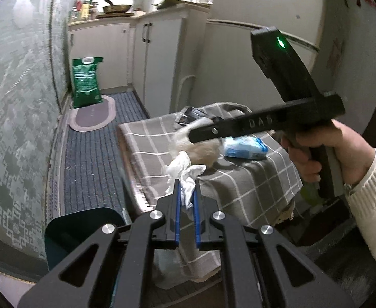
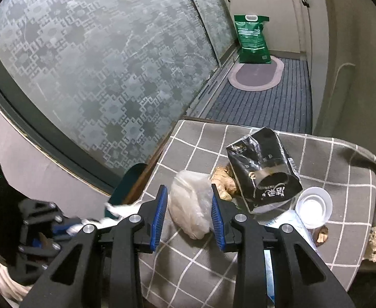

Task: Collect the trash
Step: 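Carry the tissue and plastic bag with both grippers over the teal bin, then open the left gripper dropping the tissue while the right gripper releases the bag into the bin, then move both grippers back over the table toward the remaining items, then grasp the white cup lid with the left gripper while the right gripper grasps the wipes pack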

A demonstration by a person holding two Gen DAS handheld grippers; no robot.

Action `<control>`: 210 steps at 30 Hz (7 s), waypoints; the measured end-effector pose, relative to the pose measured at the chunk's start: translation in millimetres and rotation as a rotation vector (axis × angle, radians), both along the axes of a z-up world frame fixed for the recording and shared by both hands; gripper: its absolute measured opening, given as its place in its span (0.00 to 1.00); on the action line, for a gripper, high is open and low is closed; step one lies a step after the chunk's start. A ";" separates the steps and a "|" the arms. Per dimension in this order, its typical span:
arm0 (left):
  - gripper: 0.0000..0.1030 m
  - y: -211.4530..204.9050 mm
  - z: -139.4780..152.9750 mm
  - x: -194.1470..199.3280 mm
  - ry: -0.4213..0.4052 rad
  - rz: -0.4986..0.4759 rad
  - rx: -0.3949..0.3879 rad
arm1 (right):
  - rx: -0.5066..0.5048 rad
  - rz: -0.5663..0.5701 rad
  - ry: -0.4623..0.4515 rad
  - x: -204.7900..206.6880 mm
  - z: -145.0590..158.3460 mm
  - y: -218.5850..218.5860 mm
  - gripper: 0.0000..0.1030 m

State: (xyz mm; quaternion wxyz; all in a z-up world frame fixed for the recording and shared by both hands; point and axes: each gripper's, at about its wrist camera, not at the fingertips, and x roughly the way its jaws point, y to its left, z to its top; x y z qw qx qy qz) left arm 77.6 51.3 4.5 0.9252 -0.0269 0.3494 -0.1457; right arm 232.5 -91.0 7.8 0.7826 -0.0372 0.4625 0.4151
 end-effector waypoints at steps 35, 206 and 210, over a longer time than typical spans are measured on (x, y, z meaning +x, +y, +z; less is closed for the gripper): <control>0.09 142.2 -102.1 -30.6 0.269 0.322 0.004 | 0.029 0.157 -0.079 -68.0 32.7 128.1 0.06; 0.31 -87.6 -46.3 81.5 0.036 0.186 0.068 | -0.028 0.087 -0.210 -15.0 -26.5 -110.2 0.70; 0.31 -84.9 -43.5 78.5 0.030 0.188 0.062 | -0.031 0.125 -0.204 -20.9 -25.9 -98.5 0.70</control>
